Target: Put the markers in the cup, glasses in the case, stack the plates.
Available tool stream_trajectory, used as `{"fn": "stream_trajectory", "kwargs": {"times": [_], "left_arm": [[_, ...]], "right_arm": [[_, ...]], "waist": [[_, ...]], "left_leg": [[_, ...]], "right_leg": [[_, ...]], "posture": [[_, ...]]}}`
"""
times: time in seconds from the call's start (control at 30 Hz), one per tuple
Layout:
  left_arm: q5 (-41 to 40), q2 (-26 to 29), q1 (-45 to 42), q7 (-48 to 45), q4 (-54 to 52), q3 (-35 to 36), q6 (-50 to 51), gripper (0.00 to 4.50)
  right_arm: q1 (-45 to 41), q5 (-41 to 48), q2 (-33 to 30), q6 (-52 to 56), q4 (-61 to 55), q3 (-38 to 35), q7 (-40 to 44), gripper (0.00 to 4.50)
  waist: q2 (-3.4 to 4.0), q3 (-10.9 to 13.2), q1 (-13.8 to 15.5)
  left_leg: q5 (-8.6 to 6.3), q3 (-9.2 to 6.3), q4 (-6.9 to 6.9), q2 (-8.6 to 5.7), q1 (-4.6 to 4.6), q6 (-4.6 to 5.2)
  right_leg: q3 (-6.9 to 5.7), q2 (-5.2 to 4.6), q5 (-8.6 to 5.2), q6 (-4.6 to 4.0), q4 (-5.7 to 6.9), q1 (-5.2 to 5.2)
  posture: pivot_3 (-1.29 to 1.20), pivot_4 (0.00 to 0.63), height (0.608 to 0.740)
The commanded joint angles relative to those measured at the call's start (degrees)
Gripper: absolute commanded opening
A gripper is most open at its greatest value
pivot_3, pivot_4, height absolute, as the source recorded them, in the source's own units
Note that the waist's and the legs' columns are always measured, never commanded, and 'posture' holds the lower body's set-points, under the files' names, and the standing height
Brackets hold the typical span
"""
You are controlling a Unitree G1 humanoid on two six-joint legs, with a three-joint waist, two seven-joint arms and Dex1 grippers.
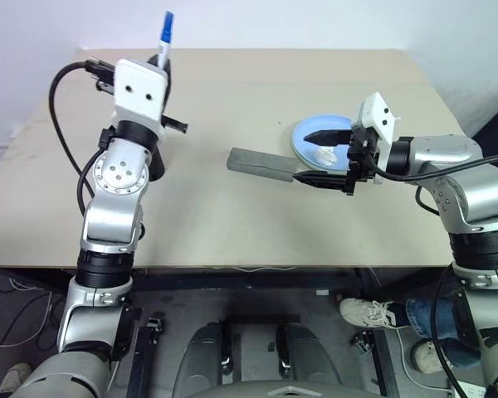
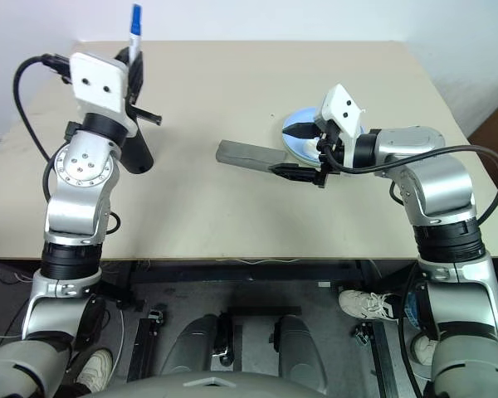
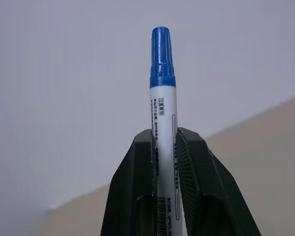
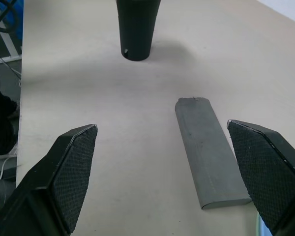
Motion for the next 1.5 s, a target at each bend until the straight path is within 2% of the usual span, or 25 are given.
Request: {"fn": "stream_trajectory", "kwargs": {"times": [0.03,0.17,0.4,0.63,0.83,1.23,1.37,1.5], "left_arm": [[1.73,0.8,-1.13,2.82,5.6,3.38,-12.28,0.28],[0.55,0.14,-2.15,7.11,11.43,7.75,-15.57,0.28],[1.45,1.57,-2.07,7.27,18.83,8.75,-20.92,0.28],[-2.48,-0.71,-3.36,6.43,24.79,9.49,-18.64,0.28],[-2.19,-1.33,-4.06,6.13,25.37,8.79,-19.55,0.28],[-2.63,-1.37,-2.89,4.97,22.52,8.79,-20.28,4.41],[-4.44,-2.03,-1.75,2.35,18.32,8.27,-18.68,4.41],[-9.99,-1.85,0.52,-3.01,9.61,8.22,-7.32,4.41]], "right_arm": [[-1.44,-0.14,0.46,-1.45,-0.4,-0.3,0.12,4.5],[-0.87,-0.75,0.33,-1.99,-0.65,-0.16,0.06,4.5],[-0.77,-0.77,-0.08,-2.08,-0.74,-0.56,0.17,4.5],[-0.78,-0.91,-0.2,-2.23,-0.76,-0.6,0.09,4.5],[-0.67,-0.91,-0.44,-2.08,-1.1,-0.73,0.04,4.5],[-0.83,-0.96,-0.43,-2.35,-0.92,-0.81,-0.21,4.5],[-1.13,-0.76,-0.24,-2.38,-0.74,-0.89,-0.21,4.5],[-1.43,-0.26,0.03,-1.96,-0.23,-1.27,-0.36,4.5]], "waist": [[0.0,0.0,0.0],[0.0,0.0,0.0],[-0.01,0.0,0.07],[-0.01,0.0,0.05],[-0.01,0.0,0.04],[-0.01,0.0,0.06],[-0.01,0.0,0.02],[-0.01,0.0,-0.03]], "left_leg": [[0.01,0.02,0.05,-0.01,0.0,0.05],[0.06,0.03,0.17,-0.03,0.01,0.17],[0.06,0.04,0.17,-0.05,0.01,0.18],[0.07,0.04,0.17,-0.02,0.01,0.18],[0.07,0.04,0.17,-0.03,0.0,0.18],[0.07,0.05,0.17,-0.03,0.0,0.19],[0.07,0.06,0.17,-0.03,0.0,0.18],[0.07,0.05,0.18,-0.03,0.01,0.18]], "right_leg": [[0.0,0.0,0.03,0.05,-0.01,0.03],[0.0,-0.07,0.07,0.1,-0.04,0.12],[0.0,-0.1,0.1,0.14,-0.06,0.14],[0.0,-0.08,0.11,0.17,-0.05,0.12],[-0.01,-0.08,0.17,0.26,-0.05,0.12],[-0.01,-0.08,0.17,0.27,-0.05,0.13],[-0.01,-0.08,0.17,0.27,-0.05,0.13],[0.0,-0.08,0.17,0.26,-0.04,0.14]], "posture": [[0.0,0.15,0.74],[0.0,0.15,0.74],[0.0,0.15,0.74],[0.0,0.15,0.74],[0.0,0.15,0.74],[0.0,0.15,0.74],[0.0,0.15,0.74],[0.0,0.15,0.74]]}}
